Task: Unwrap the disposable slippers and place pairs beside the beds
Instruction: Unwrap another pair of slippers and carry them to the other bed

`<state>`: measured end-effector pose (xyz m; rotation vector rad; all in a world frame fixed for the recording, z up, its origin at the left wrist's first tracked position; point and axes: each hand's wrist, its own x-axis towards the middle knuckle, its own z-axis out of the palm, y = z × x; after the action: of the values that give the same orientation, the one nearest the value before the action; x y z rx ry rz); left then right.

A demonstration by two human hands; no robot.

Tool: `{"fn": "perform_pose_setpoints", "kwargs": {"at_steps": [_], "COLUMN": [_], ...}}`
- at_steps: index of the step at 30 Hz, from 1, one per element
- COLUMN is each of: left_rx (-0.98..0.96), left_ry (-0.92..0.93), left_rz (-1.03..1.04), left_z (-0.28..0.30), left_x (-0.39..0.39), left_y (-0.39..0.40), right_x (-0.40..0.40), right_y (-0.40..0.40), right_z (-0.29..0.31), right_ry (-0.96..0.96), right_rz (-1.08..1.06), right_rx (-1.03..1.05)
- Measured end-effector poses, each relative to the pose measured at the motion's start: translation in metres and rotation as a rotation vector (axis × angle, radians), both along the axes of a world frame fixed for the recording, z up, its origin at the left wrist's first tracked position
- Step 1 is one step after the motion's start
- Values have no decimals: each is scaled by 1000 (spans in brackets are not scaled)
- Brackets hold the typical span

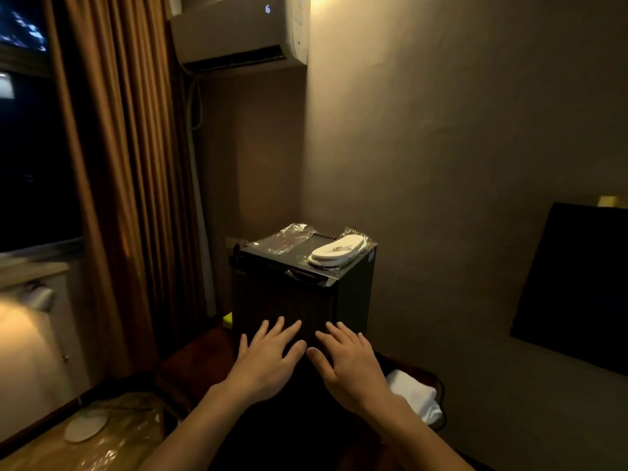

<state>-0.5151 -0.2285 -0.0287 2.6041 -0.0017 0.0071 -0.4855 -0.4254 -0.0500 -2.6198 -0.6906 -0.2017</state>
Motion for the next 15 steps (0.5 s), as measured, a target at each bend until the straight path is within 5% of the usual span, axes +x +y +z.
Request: {"fn": "perform_pose_setpoints", "kwargs": {"at_steps": [7,15], "left_rx": [72,73], "left_ry": [-189,-121], "left_rz": [-110,-250], "left_z": [34,47], "left_x": [172,315], "left_y": [27,51], "right_x": [149,273], "right_y": [37,45], "right_z": [32,44], "right_ry": [-149,-181], "right_rz": [-85,-321], "right_rx": [-33,-134]}}
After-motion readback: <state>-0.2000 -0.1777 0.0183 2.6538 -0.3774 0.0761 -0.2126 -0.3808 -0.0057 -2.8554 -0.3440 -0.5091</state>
